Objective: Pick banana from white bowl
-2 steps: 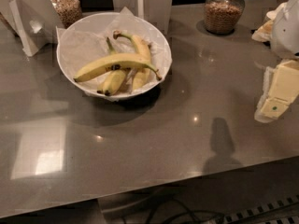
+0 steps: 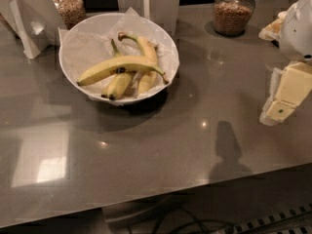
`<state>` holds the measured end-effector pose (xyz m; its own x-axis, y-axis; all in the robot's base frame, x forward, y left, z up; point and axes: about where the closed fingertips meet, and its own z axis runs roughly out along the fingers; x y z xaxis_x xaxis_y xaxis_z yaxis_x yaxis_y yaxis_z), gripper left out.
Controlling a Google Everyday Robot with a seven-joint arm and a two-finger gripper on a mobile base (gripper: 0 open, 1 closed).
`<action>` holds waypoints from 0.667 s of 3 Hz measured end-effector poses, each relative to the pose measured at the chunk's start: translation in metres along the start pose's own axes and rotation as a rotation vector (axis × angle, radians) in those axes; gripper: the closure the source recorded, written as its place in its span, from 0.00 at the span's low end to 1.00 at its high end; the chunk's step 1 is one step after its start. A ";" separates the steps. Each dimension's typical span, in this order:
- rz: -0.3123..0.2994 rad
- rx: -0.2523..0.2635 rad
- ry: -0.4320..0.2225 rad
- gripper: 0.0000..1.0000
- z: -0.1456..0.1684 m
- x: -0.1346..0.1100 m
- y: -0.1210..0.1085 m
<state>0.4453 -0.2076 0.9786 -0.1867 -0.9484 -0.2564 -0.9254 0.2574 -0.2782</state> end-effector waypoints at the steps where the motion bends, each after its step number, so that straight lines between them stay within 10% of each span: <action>1: -0.042 0.021 -0.102 0.00 0.009 -0.031 -0.011; 2: -0.098 0.031 -0.211 0.00 0.018 -0.073 -0.023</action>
Offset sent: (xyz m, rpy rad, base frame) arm 0.0666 0.1093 0.0142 0.2583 -0.1537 0.2340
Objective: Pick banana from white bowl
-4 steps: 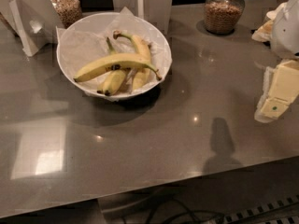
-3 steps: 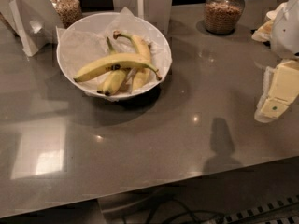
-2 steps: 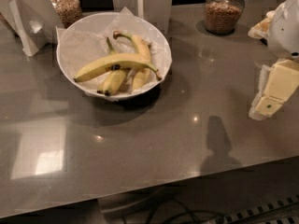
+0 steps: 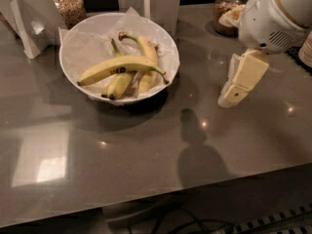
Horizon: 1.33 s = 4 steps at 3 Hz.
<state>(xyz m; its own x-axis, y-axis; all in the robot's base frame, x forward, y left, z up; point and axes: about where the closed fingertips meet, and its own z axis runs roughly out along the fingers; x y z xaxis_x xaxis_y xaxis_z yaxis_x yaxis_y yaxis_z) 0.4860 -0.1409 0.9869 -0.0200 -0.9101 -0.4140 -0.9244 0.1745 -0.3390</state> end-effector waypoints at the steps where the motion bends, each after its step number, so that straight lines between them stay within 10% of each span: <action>1: -0.075 -0.010 -0.086 0.00 0.018 -0.038 -0.013; 4: -0.224 -0.046 -0.218 0.00 0.068 -0.089 -0.050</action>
Offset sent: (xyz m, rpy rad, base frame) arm 0.0674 0.0985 0.0021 0.1226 -0.0643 0.2872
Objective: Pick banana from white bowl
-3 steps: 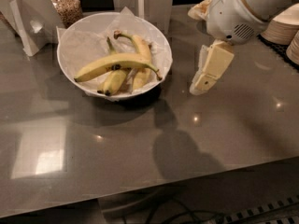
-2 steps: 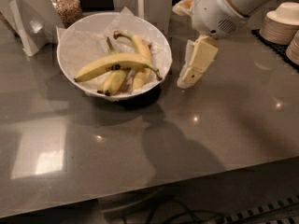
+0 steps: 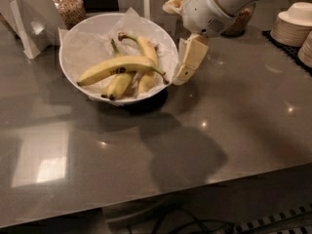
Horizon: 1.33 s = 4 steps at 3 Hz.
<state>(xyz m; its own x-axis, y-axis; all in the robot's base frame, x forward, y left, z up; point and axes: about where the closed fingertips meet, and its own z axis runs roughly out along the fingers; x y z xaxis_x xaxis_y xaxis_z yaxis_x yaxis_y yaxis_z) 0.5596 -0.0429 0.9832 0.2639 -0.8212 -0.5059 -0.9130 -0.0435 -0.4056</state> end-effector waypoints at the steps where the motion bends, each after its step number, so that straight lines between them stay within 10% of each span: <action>1: 0.000 0.000 -0.001 0.00 0.000 0.000 0.000; 4: -0.037 -0.040 -0.086 0.00 0.048 -0.025 -0.013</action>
Offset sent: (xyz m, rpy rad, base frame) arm 0.0085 0.0324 -0.0087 0.0490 0.0075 0.0565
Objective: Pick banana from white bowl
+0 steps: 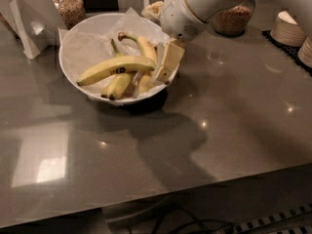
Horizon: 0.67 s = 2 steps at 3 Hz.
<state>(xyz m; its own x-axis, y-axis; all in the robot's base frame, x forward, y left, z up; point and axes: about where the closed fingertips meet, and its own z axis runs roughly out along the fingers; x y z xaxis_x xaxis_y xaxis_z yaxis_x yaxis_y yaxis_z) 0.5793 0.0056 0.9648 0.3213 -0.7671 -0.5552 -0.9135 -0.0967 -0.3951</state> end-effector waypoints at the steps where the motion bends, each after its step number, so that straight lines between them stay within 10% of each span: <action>1: 0.003 -0.012 -0.012 0.19 0.011 0.002 -0.002; 2: 0.009 -0.018 -0.017 0.39 0.016 0.004 -0.003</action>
Offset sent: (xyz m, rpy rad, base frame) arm 0.0137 0.0080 -0.0224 0.0249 0.0392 0.0080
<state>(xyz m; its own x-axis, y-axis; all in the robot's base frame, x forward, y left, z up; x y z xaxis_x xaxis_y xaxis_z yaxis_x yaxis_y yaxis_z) 0.5869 0.0131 0.9519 0.3176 -0.7569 -0.5712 -0.9206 -0.1018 -0.3769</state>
